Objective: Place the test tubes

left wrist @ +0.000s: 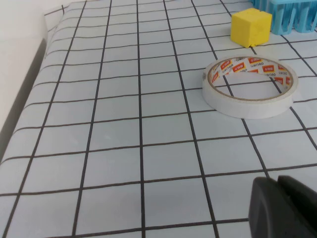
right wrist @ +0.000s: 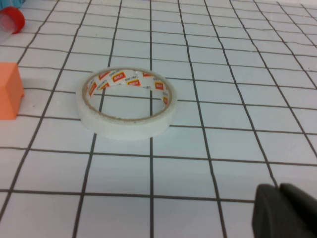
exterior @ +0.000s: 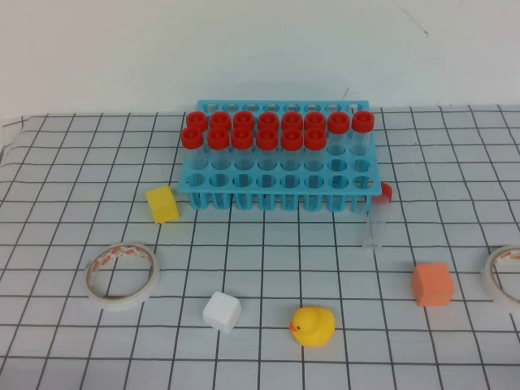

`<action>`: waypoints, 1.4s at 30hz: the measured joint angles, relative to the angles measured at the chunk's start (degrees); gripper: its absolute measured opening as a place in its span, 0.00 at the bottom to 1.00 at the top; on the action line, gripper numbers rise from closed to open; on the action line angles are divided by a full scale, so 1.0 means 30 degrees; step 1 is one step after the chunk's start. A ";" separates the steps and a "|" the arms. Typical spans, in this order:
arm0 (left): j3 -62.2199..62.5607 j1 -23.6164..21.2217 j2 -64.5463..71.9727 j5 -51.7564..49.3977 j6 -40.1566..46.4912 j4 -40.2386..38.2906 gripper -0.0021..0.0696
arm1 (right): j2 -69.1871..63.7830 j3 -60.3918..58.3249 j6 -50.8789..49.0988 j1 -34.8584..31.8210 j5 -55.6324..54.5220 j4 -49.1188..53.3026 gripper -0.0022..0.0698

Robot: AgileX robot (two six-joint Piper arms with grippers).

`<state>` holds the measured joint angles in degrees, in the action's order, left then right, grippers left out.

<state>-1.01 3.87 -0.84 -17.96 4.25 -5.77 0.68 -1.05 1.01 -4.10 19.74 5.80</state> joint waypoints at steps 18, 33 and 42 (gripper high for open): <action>0.0000 0.0000 0.0000 0.0000 0.0050 0.0000 0.03 | 0.0000 0.0000 0.0044 0.0000 0.0000 0.0000 0.03; 0.0000 0.0000 0.0000 0.0000 0.0050 0.0000 0.03 | 0.0000 0.0000 0.0044 0.0000 0.0000 0.0000 0.03; -0.0038 0.0000 0.0000 0.0868 0.0050 0.0000 0.03 | 0.0000 -0.0112 0.0044 0.0000 -0.0955 0.0090 0.03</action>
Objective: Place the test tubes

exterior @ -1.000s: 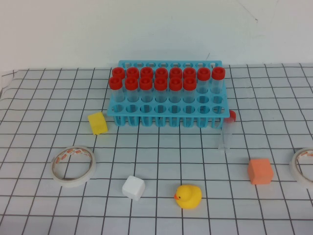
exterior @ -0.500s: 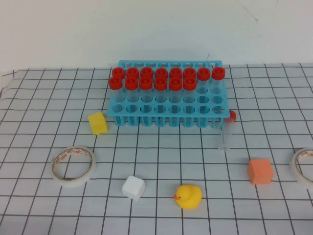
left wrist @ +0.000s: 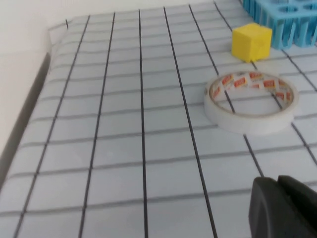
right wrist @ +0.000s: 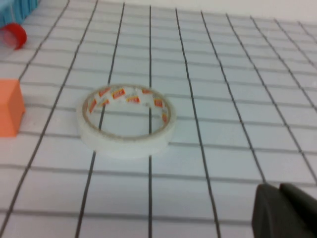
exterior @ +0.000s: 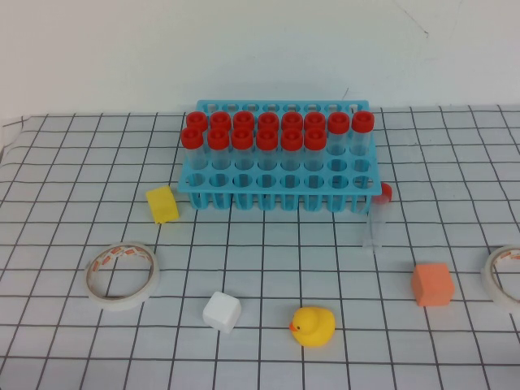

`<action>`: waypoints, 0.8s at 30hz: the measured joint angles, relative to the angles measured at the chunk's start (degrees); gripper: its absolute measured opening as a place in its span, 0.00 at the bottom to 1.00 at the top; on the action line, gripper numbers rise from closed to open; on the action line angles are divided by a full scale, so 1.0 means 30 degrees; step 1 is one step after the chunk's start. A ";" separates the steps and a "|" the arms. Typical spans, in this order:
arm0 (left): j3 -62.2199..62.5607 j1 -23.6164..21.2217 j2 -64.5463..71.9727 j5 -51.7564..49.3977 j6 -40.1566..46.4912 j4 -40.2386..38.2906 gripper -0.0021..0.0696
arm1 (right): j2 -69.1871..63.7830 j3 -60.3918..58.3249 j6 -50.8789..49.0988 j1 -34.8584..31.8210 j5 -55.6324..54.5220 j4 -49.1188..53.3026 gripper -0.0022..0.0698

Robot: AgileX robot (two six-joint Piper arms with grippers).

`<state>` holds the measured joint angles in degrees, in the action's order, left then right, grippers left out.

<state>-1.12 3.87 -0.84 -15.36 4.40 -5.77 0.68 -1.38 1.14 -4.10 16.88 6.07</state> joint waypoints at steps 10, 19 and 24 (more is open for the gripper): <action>0.0000 0.0000 0.0000 0.9752 0.0000 0.0000 0.03 | 0.0000 -0.0071 0.0000 0.0000 -0.8616 0.0043 0.03; 0.0000 0.0000 0.0000 1.6225 -0.0073 0.0000 0.03 | 0.0000 -0.0071 -0.0044 0.0000 -1.5906 0.0043 0.03; 0.0000 0.0000 0.0000 1.7861 -0.0119 0.0000 0.03 | 0.0000 -0.0071 -0.0379 0.0000 -1.6739 0.0043 0.03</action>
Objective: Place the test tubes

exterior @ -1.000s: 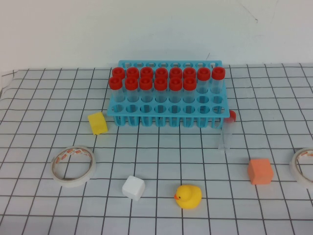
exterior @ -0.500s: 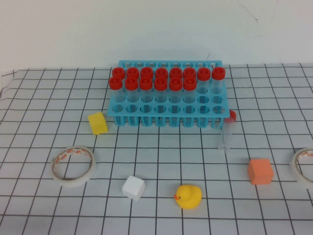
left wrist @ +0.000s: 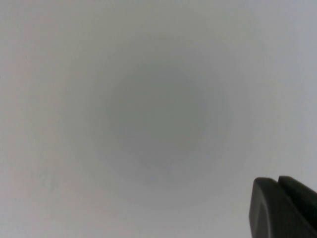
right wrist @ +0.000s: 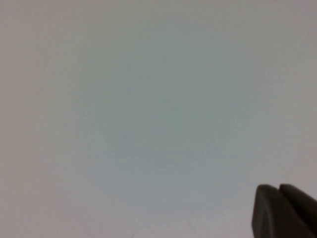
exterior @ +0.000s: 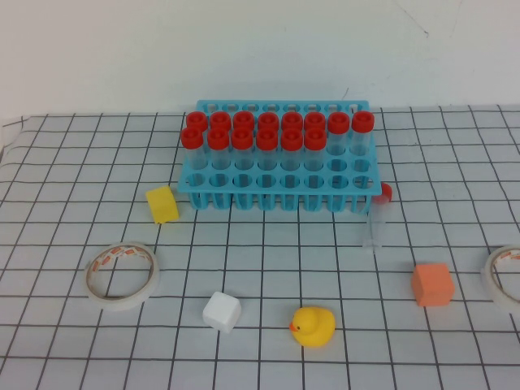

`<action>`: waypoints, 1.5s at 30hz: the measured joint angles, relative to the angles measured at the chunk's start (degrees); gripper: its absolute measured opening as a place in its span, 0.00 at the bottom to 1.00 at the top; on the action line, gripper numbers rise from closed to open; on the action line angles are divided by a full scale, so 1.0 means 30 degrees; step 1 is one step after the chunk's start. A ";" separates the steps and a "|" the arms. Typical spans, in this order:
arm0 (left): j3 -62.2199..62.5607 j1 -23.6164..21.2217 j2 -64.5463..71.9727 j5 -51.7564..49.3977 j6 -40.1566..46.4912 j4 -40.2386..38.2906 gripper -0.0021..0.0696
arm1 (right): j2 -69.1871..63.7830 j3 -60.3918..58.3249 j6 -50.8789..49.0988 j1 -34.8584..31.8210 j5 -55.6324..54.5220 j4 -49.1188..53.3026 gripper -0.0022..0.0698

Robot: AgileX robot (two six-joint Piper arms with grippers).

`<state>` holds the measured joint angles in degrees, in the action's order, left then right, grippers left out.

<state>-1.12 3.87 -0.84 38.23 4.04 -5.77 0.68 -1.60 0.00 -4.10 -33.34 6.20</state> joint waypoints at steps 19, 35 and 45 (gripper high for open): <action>1.1906 0.0000 0.6173 -1.7206 0.0606 0.2214 0.03 | -0.4127 0.9354 0.0764 0.0000 1.5688 -0.2066 0.03; 1.1637 0.0000 1.0129 -2.6551 0.0716 -0.0176 0.03 | -2.1625 1.8610 0.9728 0.0074 2.7746 -0.8103 0.03; 1.1498 0.0000 1.0257 -2.6547 0.0685 -0.0361 0.03 | -3.1990 2.5197 0.9506 0.4917 2.7196 -0.8547 0.03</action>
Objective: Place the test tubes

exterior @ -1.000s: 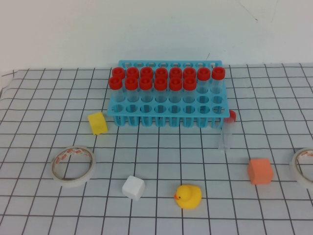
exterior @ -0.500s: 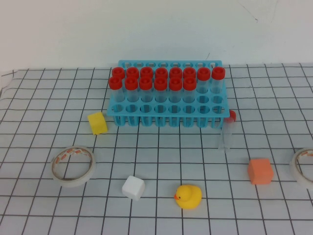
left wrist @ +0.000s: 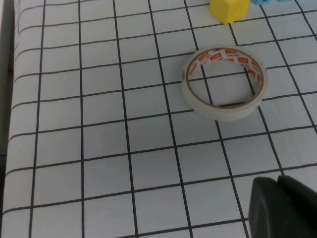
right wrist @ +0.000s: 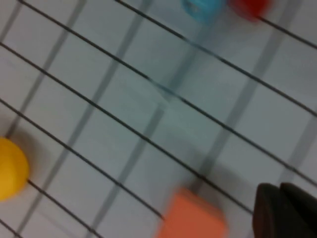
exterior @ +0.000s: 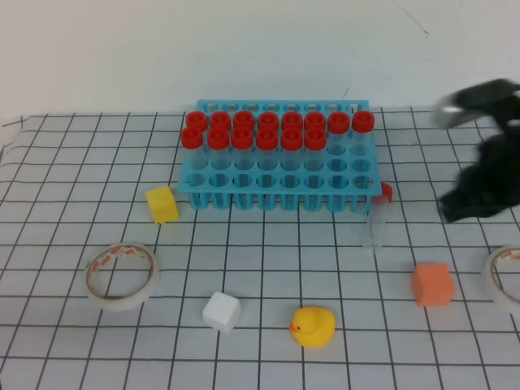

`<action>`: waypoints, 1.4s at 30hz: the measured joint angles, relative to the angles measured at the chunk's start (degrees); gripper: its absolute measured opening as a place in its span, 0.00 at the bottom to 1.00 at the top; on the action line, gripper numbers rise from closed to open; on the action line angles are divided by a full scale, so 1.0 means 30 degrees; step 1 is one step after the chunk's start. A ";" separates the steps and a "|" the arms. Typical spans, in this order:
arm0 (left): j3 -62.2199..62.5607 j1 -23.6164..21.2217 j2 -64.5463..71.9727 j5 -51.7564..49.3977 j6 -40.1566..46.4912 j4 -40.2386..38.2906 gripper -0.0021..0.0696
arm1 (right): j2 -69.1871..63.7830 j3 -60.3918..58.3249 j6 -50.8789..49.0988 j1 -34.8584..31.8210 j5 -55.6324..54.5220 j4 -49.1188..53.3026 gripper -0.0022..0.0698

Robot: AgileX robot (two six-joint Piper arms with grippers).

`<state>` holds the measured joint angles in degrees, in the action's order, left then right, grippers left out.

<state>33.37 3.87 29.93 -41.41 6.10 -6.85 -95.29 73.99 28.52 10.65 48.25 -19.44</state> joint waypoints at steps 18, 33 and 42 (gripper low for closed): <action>0.0000 0.0000 -0.0004 -0.0116 -0.0042 -0.0048 0.03 | -0.4018 0.3991 -0.9647 0.4026 -0.0872 0.5001 0.65; 0.0000 0.0000 -0.0004 -0.0006 -0.0042 -0.0079 0.03 | -0.5517 0.4132 -1.0740 0.4026 -0.2101 0.4929 0.69; -0.0014 0.0000 -0.0004 -0.0006 -0.0042 -0.0079 0.03 | -0.6423 0.4132 -1.0740 0.4026 -0.2482 0.5126 0.65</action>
<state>33.33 3.87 29.92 -41.43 5.97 -7.09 -114.55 86.39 -3.70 22.72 40.80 -4.07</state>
